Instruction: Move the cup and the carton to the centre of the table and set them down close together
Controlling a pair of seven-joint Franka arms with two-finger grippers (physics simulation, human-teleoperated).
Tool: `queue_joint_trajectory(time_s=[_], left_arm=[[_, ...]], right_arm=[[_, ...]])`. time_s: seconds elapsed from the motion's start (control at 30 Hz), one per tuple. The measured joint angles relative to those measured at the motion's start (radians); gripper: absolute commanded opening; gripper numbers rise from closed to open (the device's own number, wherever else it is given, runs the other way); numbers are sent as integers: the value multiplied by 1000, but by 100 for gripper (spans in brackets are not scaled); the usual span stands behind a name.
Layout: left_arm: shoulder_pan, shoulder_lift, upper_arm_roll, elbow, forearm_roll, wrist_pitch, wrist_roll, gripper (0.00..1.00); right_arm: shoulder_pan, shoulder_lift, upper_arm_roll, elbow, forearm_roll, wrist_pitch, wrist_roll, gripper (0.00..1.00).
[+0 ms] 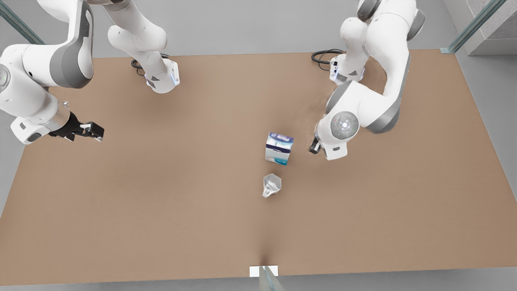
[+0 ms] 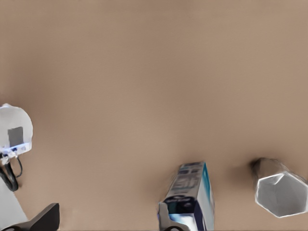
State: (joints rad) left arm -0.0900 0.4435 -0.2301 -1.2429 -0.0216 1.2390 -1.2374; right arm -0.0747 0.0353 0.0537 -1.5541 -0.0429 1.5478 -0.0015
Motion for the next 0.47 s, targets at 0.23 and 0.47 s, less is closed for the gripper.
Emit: queue_joint_trajectory(time_s=[0.23,0.47], left_arm=[[146,-157,103,-73,27,156,1178,100],[139,-218,106,-86,8,168,1178,100]], right_arm=[[-14,-1,0,2,-3,3,7,100],[-18,0,0,22,-8,-18,8,100]])
